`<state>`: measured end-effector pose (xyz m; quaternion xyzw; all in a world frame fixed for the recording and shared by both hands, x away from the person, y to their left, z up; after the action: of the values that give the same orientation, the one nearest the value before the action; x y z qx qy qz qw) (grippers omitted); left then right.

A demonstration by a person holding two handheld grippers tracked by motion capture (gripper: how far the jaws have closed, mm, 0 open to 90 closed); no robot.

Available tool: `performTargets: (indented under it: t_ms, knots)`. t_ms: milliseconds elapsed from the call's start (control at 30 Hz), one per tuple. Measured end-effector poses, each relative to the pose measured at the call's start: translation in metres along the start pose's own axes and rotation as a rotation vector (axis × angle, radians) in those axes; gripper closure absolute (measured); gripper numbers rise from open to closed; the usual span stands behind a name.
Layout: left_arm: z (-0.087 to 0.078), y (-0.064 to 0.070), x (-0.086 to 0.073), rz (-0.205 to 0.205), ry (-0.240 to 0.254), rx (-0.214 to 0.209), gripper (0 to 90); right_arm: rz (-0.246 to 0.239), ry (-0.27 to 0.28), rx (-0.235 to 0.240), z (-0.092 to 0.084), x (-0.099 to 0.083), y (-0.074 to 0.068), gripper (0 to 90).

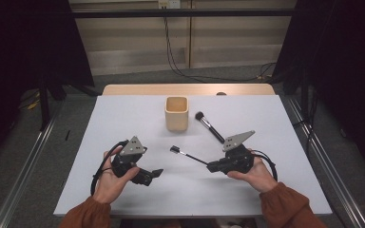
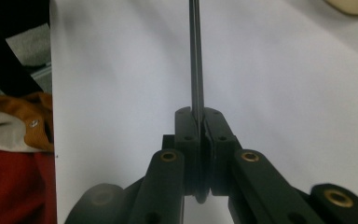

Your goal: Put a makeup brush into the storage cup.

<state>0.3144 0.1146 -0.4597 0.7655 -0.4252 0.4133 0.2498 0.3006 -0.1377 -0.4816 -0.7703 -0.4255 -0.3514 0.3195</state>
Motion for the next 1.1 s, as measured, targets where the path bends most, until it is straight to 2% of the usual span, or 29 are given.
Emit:
performTargets:
  t_ms: [67,100,267,333,400,767,867,900,967,1100]
  knots:
    - [-0.001,-0.001,-0.001,0.001,-0.001,0.005,6.2,0.007,0.029,0.005,-0.001,0.002,-0.001,86.2]
    - [0.000,0.000,-0.001,-0.014,0.004,0.001,6.2,0.001,0.039,0.003,-0.001,0.003,-0.001,86.2]
    - [0.002,0.000,-0.004,-0.002,0.000,0.006,6.2,-0.015,0.102,-0.003,0.000,0.006,-0.003,86.2]
    - [0.002,0.001,-0.005,-0.007,-0.004,-0.005,5.6,-0.032,0.124,0.000,0.000,0.007,-0.005,86.2]
    - [0.002,0.001,-0.005,-0.004,-0.005,-0.004,5.1,-0.045,0.151,-0.019,-0.001,0.009,-0.005,86.2]
    - [0.002,0.001,-0.005,-0.002,-0.005,-0.003,4.3,-0.058,0.263,-0.013,-0.005,0.014,-0.008,86.2]
    - [0.004,0.003,-0.006,-0.008,0.002,-0.002,4.3,-0.061,0.302,-0.014,-0.007,0.018,-0.009,86.2]
    - [0.004,0.003,-0.006,0.005,0.002,0.004,4.3,-0.061,0.316,-0.013,-0.008,0.019,-0.010,86.2]
    - [0.006,0.005,-0.006,0.006,0.017,-0.002,4.4,-0.063,0.336,-0.015,-0.009,0.021,-0.010,86.3]
    - [0.009,0.007,-0.004,0.016,0.040,0.019,4.8,-0.065,0.370,-0.014,-0.011,0.023,-0.010,86.3]
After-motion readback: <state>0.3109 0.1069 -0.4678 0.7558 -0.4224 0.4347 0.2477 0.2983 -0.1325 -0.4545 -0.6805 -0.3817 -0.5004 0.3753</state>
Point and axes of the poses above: each handheld gripper's, and its own axes: z roughly forward along the jaws, x roughly out of its top, y roughly to its right, the point moved 7 cm from there along z, roughly forward along the jaws, and after that the axes turned 8 degrees about y, right-handed, at the moved point
